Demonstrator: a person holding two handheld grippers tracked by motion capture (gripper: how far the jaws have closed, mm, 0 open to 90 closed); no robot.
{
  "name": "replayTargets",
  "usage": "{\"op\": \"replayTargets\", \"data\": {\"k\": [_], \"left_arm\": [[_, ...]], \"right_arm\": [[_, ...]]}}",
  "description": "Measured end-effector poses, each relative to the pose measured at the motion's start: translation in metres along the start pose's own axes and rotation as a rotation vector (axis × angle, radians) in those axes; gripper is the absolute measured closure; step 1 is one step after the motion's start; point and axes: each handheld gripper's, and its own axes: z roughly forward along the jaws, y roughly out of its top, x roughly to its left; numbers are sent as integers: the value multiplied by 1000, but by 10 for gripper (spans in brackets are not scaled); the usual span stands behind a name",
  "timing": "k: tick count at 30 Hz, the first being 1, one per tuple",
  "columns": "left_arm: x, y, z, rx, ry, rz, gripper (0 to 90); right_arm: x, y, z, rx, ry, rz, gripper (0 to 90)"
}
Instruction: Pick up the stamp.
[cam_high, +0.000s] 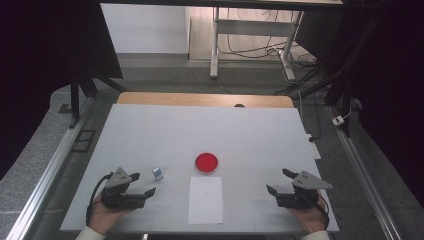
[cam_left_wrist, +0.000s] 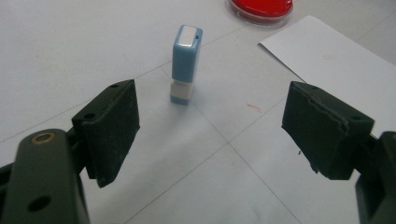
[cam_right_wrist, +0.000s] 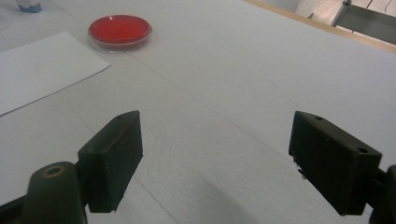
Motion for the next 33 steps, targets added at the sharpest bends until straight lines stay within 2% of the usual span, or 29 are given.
{"op": "replayTargets", "data": {"k": [3,11,16,33], "left_arm": [[-1,-1,-1,-1,-7,1,193],[-2,-1,-1,-1,-12,-3,193],[-1,0,-2,0,-4,-5,193],[-2,8,-6,-6,-3,-7,194]], "right_arm": [[1,0,1,-10,10,16,192],[1,0,3,6,35,18,213],[2,0,3,19,31,6,219],[3,-1,3,18,28,16,230]]}}
